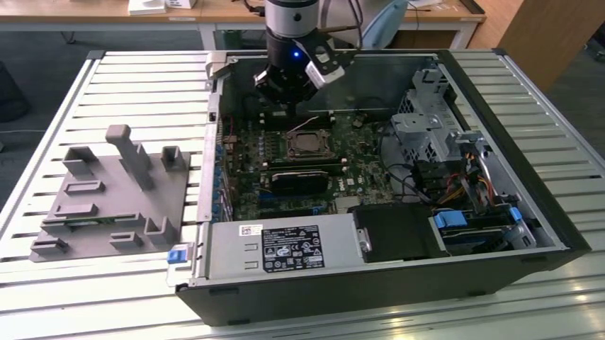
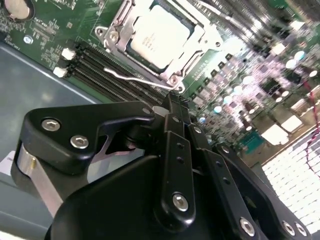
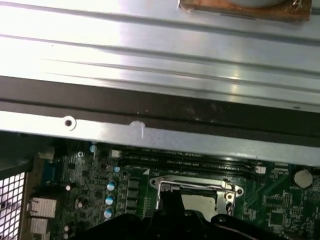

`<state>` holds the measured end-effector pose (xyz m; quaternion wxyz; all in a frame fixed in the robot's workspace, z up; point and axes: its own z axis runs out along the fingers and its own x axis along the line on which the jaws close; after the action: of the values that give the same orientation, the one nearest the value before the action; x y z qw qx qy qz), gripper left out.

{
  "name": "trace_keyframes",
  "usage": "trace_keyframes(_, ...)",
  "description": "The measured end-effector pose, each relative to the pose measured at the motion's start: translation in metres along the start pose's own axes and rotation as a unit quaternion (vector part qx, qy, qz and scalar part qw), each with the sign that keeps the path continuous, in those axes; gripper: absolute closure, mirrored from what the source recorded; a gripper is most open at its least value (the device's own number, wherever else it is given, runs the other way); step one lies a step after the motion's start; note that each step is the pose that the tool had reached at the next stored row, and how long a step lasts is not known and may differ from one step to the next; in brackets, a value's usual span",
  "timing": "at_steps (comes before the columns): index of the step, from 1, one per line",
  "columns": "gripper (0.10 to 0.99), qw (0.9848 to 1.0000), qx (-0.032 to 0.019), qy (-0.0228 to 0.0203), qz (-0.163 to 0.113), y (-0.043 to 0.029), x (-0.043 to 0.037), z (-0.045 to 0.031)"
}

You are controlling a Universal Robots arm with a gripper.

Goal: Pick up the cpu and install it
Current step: 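Install the first cpu locking lever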

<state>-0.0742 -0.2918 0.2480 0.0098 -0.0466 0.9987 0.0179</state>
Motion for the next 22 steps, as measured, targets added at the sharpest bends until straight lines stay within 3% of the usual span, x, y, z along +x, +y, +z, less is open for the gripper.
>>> trace_keyframes(2, 0.98, 0.9999, -0.0105, -0.0011, 0.002, -0.0001, -0.0005, 0.0009)
trace_keyframes(4, 0.98, 0.9998, -0.0178, -0.0016, 0.002, -0.0002, -0.0015, 0.0025)
trace_keyframes(9, 0.98, 0.9998, -0.0178, -0.0022, 0.013, -0.0004, -0.0026, 0.0063)
trace_keyframes(22, 0.98, 0.9998, -0.0178, -0.0019, 0.013, 0.0008, -0.0171, 0.0156)
